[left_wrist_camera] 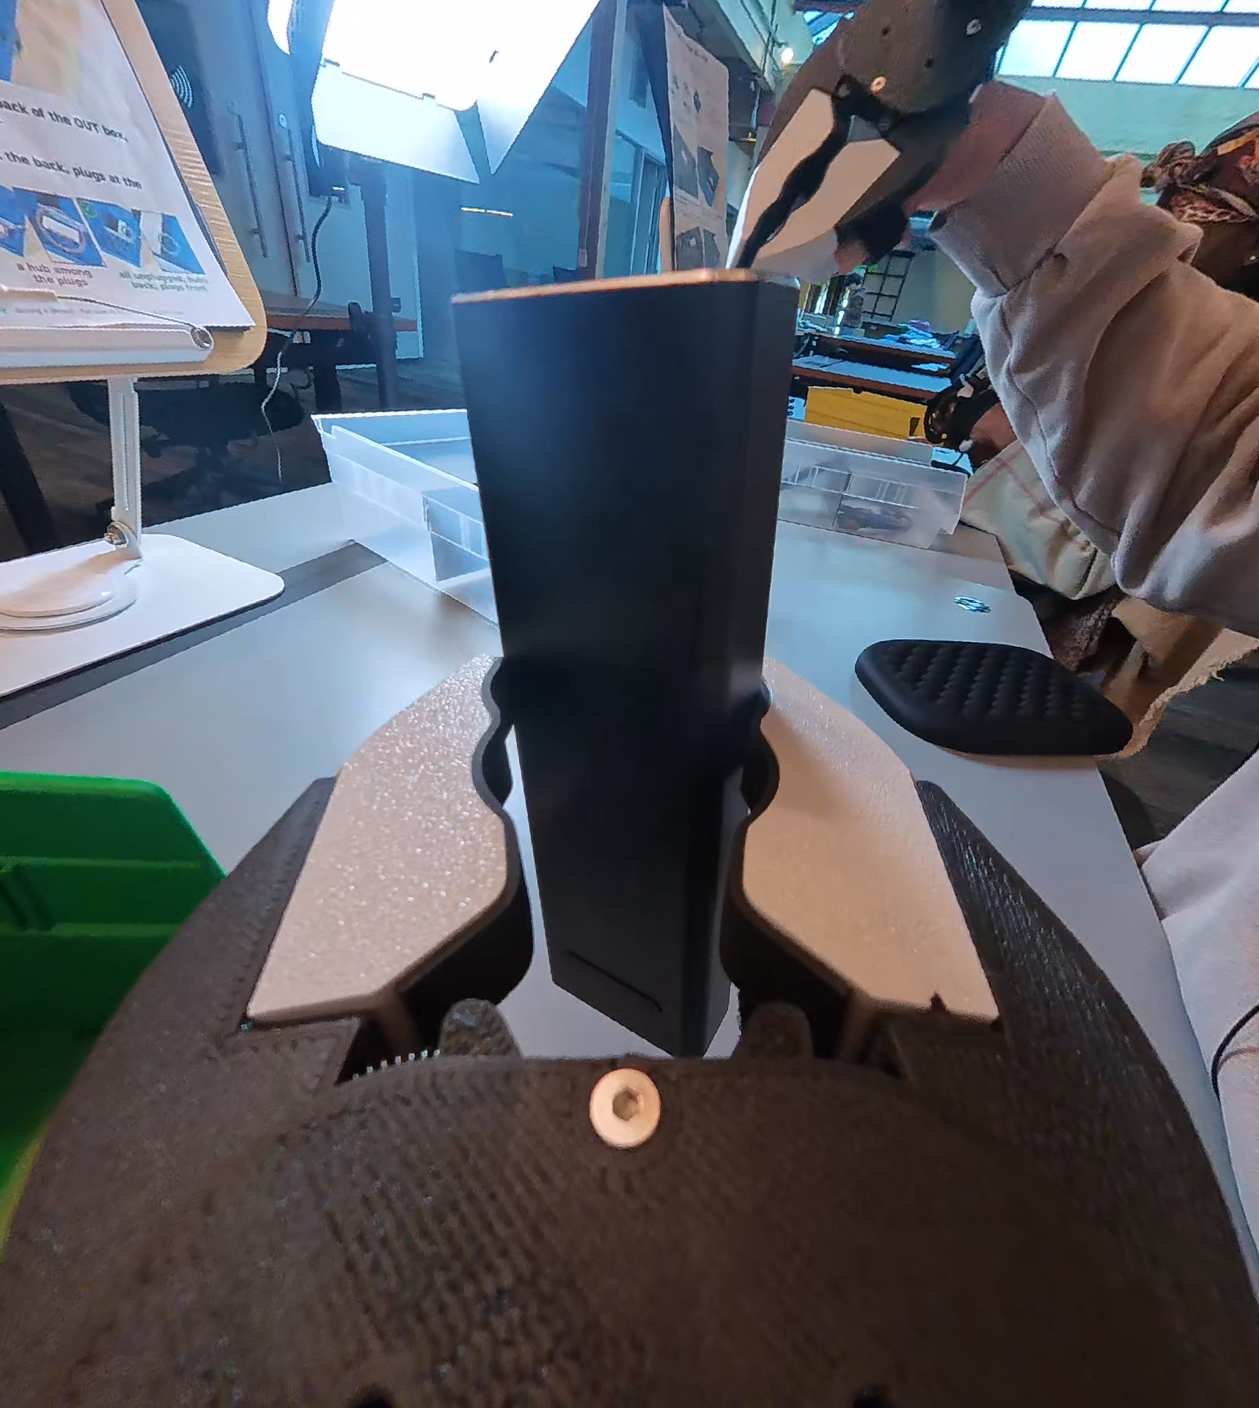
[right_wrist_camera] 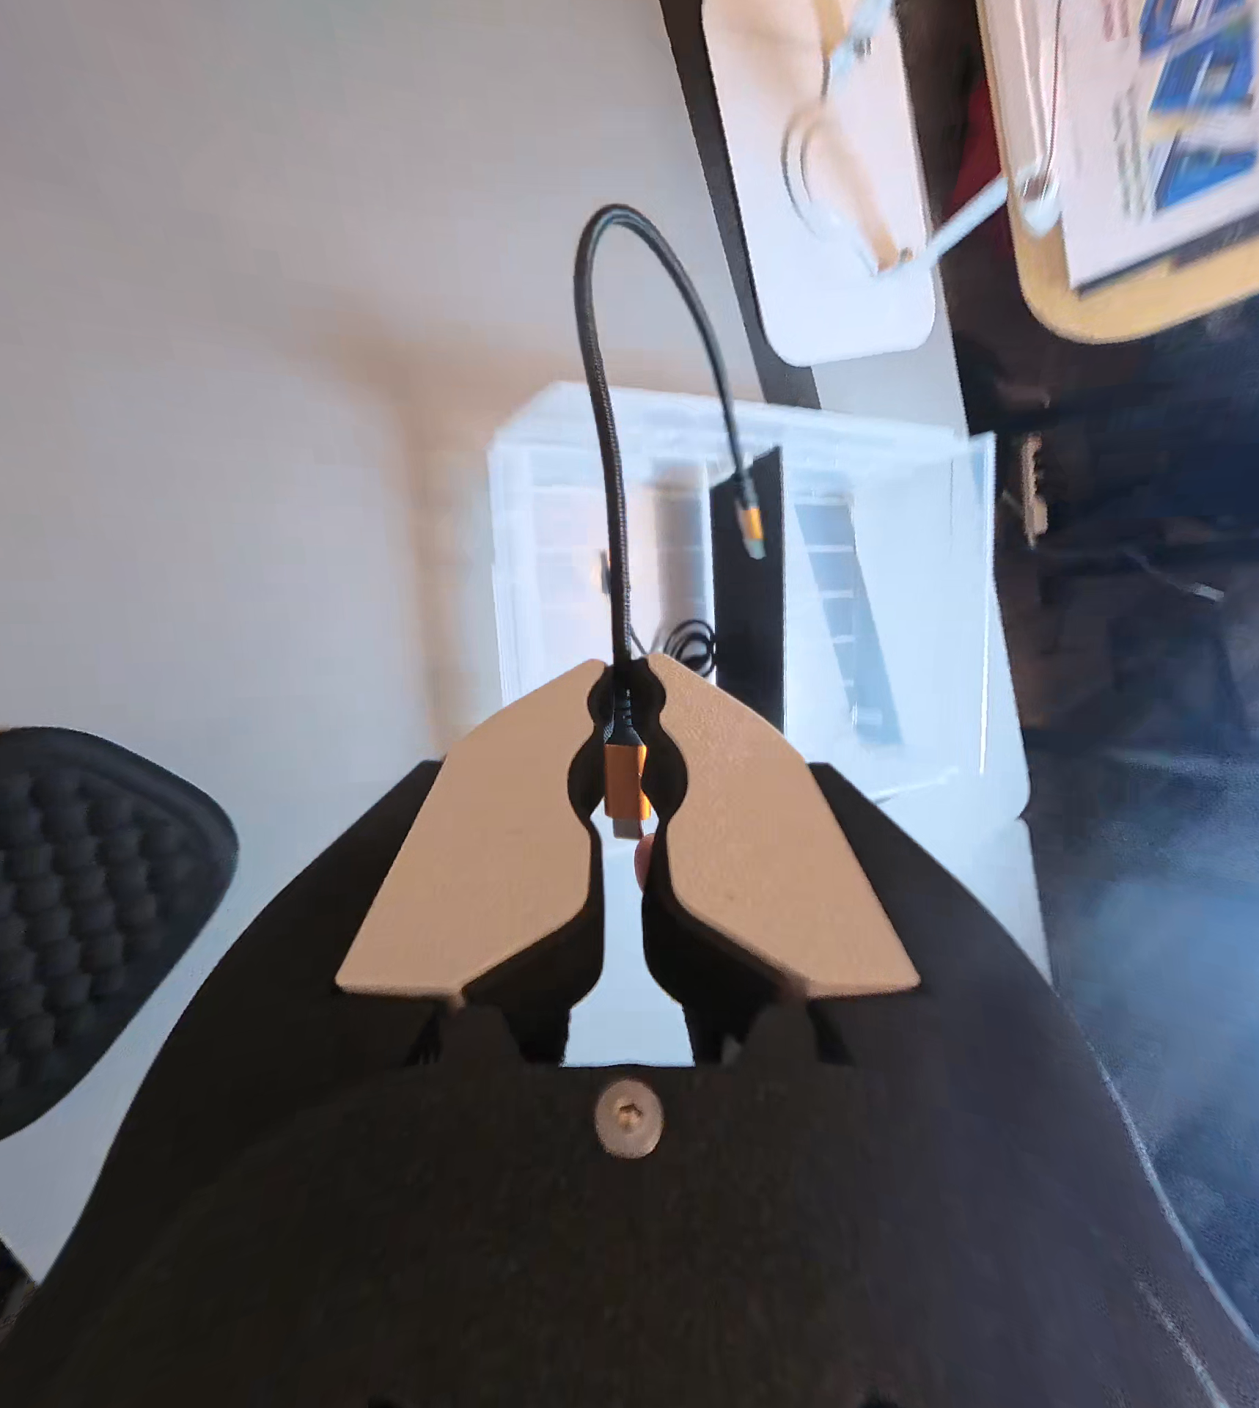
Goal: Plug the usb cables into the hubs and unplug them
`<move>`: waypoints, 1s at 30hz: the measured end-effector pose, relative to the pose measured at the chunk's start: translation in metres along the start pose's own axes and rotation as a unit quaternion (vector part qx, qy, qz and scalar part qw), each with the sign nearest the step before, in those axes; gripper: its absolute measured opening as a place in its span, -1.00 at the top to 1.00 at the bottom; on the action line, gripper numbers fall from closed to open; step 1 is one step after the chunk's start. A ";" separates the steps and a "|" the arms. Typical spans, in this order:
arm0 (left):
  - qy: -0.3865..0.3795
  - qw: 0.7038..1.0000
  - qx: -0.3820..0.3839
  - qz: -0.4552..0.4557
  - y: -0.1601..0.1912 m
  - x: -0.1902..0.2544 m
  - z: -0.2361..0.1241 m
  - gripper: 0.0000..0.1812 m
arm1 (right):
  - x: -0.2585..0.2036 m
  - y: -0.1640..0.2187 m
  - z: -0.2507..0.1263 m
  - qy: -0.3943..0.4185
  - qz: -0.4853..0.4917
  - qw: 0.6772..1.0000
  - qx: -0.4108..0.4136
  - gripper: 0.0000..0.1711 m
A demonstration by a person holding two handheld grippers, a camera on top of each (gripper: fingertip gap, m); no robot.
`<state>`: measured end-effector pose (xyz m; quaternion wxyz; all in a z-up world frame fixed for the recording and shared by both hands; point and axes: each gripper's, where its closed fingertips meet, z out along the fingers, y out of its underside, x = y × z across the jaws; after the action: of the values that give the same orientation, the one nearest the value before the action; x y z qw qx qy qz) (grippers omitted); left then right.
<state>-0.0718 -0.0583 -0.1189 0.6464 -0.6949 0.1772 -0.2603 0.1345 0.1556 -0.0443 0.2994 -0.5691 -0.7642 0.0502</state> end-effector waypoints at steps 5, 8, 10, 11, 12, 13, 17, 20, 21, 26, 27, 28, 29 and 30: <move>-0.001 1.000 -0.010 0.001 0.005 0.000 0.002 0.35 | 0.003 0.048 0.056 -0.031 0.046 0.996 -0.074 0.96; -0.001 1.000 -0.015 0.000 0.008 -0.001 0.004 0.35 | 0.003 0.068 0.095 -0.037 0.056 0.992 -0.111 0.96; -0.001 1.000 -0.019 -0.003 0.011 -0.001 0.005 0.35 | 0.007 0.076 0.119 -0.028 0.058 0.989 -0.135 0.96; -0.001 1.000 -0.021 -0.004 0.012 -0.001 0.006 0.35 | 0.008 0.081 0.131 -0.025 0.054 0.987 -0.152 0.95; -0.001 1.000 -0.022 -0.004 0.013 -0.001 0.006 0.35 | 0.010 0.088 0.142 -0.016 0.043 0.984 -0.175 0.94; -0.001 1.000 -0.022 -0.005 0.014 -0.001 0.006 0.35 | 0.011 0.094 0.153 -0.011 0.027 0.980 -0.196 0.93; -0.001 1.000 -0.018 -0.006 0.013 -0.001 0.006 0.35 | 0.002 0.097 0.169 -0.038 0.032 0.978 -0.202 0.50; 0.004 1.000 -0.015 -0.011 0.013 0.000 0.007 0.35 | 0.001 0.065 0.153 -0.036 0.055 0.991 -0.114 0.42; 0.007 1.000 -0.013 -0.015 0.013 0.000 0.007 0.35 | -0.001 0.050 0.145 -0.032 0.059 0.995 -0.077 0.41; 0.029 0.999 -0.005 -0.037 0.013 0.007 0.010 0.35 | -0.052 -0.035 0.103 -0.049 0.046 0.989 0.130 0.40; 0.042 0.998 0.000 -0.043 0.012 0.011 0.010 0.35 | -0.071 -0.051 0.098 -0.067 0.044 0.983 0.165 0.40; 0.061 0.997 0.006 -0.050 0.010 0.017 0.011 0.35 | -0.090 -0.064 0.095 -0.085 0.040 0.977 0.194 0.40; 0.086 0.995 0.009 -0.059 0.009 0.025 0.011 0.35 | -0.108 -0.075 0.093 -0.093 0.030 0.971 0.220 0.40; 0.114 0.991 0.006 -0.067 0.009 0.034 0.012 0.35 | -0.124 -0.086 0.090 -0.102 0.015 0.965 0.243 0.40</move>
<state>-0.0364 -0.0699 -0.1237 0.6075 -0.6668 0.2013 -0.3817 0.0374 0.0377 -0.1320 0.3486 -0.4828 -0.7466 0.2967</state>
